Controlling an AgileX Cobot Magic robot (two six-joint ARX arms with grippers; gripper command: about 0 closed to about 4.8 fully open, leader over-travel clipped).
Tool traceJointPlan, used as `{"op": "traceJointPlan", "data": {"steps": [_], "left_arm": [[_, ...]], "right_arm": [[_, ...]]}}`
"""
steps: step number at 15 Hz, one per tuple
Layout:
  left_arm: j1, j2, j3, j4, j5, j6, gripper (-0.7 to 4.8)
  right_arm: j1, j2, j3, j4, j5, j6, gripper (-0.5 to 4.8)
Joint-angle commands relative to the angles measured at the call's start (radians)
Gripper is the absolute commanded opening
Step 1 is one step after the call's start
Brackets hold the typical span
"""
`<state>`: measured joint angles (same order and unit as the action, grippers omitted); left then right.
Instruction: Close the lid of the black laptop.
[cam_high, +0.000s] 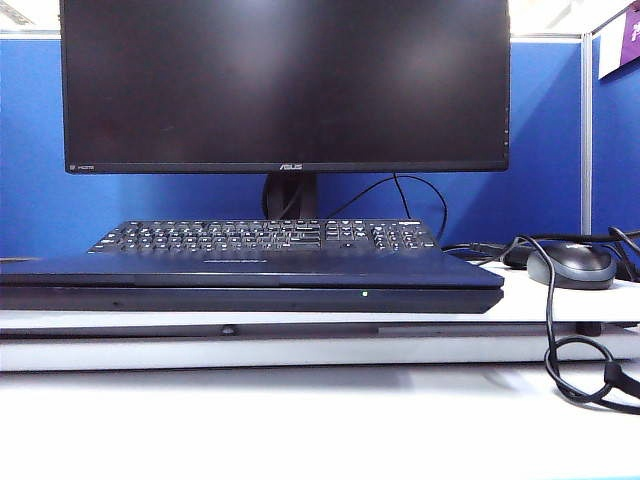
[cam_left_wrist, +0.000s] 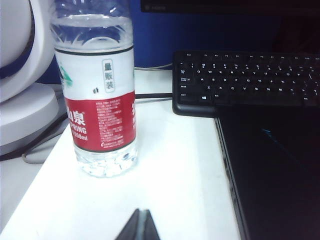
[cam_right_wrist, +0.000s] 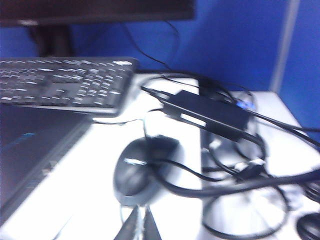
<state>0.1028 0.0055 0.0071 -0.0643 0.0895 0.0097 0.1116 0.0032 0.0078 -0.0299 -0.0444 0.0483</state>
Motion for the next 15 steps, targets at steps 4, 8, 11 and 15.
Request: {"op": "traceJointPlan", "data": {"steps": [4, 8, 11, 15], "left_arm": [[0.002, -0.002, 0.000, 0.013, 0.001, 0.001, -0.03], [0.002, -0.002, 0.000, 0.013, 0.001, 0.001, -0.03], [0.002, -0.002, 0.000, 0.013, 0.001, 0.001, -0.03], [0.002, -0.002, 0.000, 0.013, 0.001, 0.001, -0.03]], "right_arm": [[-0.005, -0.002, -0.007, 0.003, 0.076, 0.008, -0.01], [-0.008, -0.002, -0.007, -0.013, 0.076, 0.024, -0.01], [-0.027, -0.002, -0.007, -0.037, 0.073, 0.033, -0.01], [-0.031, -0.002, -0.007, -0.034, 0.068, 0.030, -0.01]]}}
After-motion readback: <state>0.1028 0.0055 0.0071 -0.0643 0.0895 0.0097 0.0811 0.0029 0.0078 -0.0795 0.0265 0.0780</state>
